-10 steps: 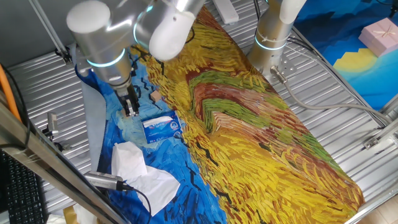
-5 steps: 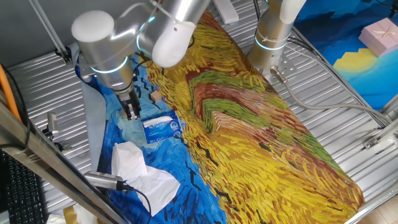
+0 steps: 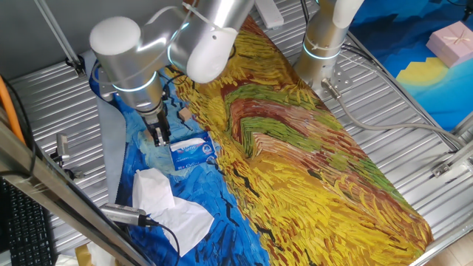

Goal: Pull out a napkin

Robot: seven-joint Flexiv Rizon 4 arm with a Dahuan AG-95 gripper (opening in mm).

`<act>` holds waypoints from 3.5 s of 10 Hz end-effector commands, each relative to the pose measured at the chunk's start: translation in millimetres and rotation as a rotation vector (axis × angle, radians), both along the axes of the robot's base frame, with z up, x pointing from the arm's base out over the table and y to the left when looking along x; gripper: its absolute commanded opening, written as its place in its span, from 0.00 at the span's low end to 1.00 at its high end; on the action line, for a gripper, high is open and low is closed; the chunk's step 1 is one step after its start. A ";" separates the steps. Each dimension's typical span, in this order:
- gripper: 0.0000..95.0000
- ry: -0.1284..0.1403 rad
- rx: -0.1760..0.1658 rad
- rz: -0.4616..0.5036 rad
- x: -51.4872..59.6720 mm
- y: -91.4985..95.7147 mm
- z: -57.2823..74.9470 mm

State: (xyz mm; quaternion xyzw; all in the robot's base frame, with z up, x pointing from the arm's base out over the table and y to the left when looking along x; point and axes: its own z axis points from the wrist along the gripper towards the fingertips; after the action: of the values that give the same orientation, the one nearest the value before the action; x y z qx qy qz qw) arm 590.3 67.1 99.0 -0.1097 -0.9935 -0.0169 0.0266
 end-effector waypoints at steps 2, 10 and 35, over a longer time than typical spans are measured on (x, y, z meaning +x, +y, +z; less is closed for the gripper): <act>0.00 -0.006 0.001 0.002 -3.4 -0.8 -3.0; 0.00 -0.008 0.011 -0.021 -9.9 -4.2 -9.8; 0.00 0.003 0.007 0.002 -9.8 -2.5 -21.3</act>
State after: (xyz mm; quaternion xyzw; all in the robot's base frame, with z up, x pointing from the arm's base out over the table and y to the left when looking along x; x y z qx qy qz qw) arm 580.9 65.0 77.6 -0.1083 -0.9935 -0.0205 0.0286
